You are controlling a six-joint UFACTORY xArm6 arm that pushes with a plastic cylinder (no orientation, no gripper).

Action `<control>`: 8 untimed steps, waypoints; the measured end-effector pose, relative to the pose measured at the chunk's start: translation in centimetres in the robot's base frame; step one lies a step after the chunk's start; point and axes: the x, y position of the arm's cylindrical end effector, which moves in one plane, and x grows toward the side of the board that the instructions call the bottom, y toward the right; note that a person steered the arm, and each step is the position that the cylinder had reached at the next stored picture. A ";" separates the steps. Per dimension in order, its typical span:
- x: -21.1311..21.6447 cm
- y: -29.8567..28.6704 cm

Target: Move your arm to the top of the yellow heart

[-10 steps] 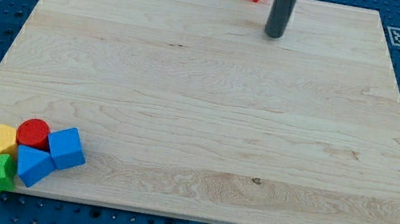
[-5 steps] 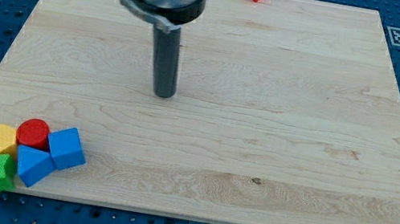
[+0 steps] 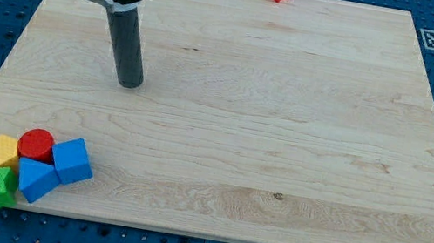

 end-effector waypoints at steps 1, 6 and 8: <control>0.0 -1.8; 7.3 -17.4; 8.0 -17.5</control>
